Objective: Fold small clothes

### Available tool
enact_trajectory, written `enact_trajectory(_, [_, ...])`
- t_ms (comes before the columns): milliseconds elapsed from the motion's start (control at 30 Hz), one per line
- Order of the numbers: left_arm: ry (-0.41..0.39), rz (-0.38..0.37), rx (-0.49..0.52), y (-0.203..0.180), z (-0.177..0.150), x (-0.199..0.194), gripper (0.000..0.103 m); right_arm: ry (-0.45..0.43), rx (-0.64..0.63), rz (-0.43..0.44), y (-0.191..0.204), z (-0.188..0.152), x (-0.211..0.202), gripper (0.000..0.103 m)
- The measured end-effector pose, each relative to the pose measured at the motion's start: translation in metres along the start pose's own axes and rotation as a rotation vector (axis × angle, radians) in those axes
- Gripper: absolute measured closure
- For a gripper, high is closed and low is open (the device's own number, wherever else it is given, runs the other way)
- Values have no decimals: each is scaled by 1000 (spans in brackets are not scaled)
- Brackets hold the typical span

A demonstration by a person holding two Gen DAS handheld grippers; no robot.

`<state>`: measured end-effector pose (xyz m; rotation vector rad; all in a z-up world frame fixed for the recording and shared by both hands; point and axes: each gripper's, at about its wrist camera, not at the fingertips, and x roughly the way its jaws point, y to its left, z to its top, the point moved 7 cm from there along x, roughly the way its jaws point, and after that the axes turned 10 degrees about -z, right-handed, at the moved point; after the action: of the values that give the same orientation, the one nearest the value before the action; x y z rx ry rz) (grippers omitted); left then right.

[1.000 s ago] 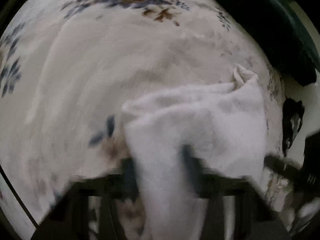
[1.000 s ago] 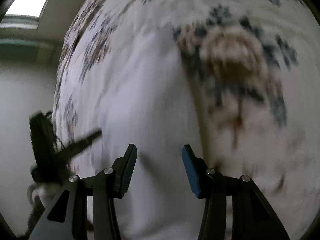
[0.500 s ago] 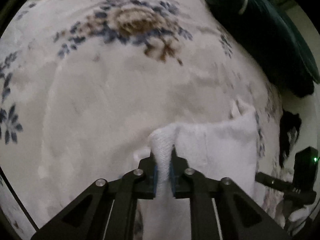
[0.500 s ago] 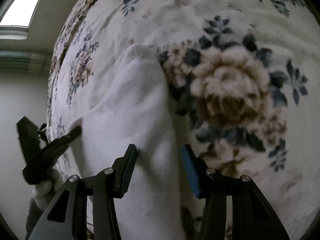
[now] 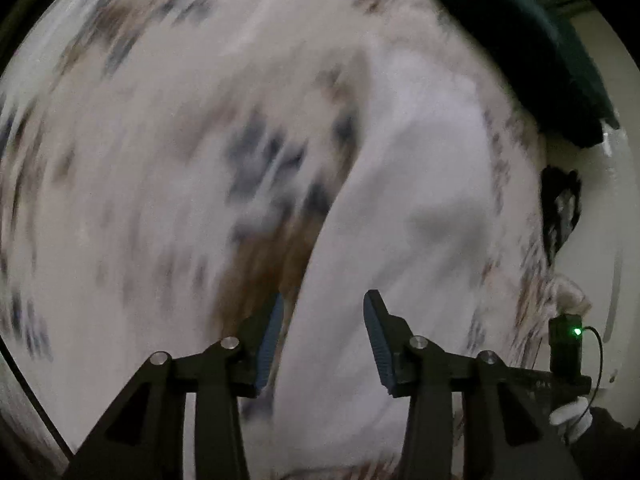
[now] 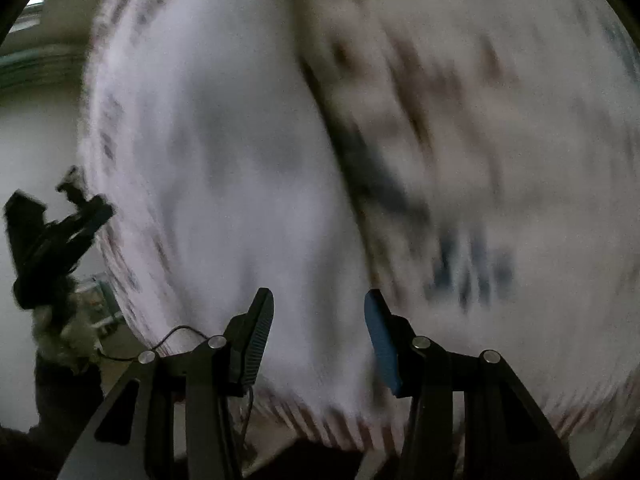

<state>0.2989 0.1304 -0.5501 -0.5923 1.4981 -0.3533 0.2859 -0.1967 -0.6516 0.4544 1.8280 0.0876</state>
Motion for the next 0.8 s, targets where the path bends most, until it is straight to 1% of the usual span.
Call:
enact_trajectory(67, [54, 28, -63, 20, -38, 12, 64, 57, 50, 0, -13, -34, 26, 53])
enact_trajectory(100, [77, 40, -89, 28, -55, 19, 64, 72, 71, 0, -17, -44, 35, 53])
enact_trajectory(167, [132, 59, -118, 41, -88, 35, 64, 92, 116, 22, -24, -60, 57, 53])
enact_trajectory(267, [181, 69, -117, 44, -115, 58, 64, 107, 188, 91, -24, -70, 85, 55])
enact_trajectory(333, [183, 74, -106, 42, -121, 67, 64, 108, 203, 96, -22, -73, 98, 88])
enact_trajectory(367, [176, 84, -106, 41, -121, 67, 64, 112, 200, 115, -17, -76, 101, 98])
enact_trajectory(400, [171, 78, -112, 39, -120, 66, 64, 108, 190, 121, -10, -80, 101, 98])
enact_trajectory(433, [163, 67, -120, 37, -120, 63, 64, 82, 164, 103, -3, -87, 95, 98])
enact_trajectory(500, [141, 47, -127, 37, -118, 53, 64, 67, 128, 91, 7, -101, 86, 98])
enact_trajectory(567, [124, 45, -125, 38, -118, 44, 64, 71, 113, 67, 10, -119, 85, 99])
enact_trajectory(633, [121, 50, -118, 42, -117, 41, 64, 80, 121, 40, 6, -126, 92, 99])
enact_trajectory(700, [115, 47, -120, 43, -115, 39, 64, 108, 129, 78, 6, -126, 100, 98])
enact_trajectory(733, [111, 38, -121, 43, -114, 38, 64, 105, 110, 85, 8, -123, 99, 97])
enact_trajectory(767, [104, 27, -119, 44, -112, 37, 64, 81, 98, 110, 8, -117, 93, 95])
enact_trajectory(800, [101, 15, -117, 46, -110, 37, 64, 77, 113, 136, 11, -110, 90, 86])
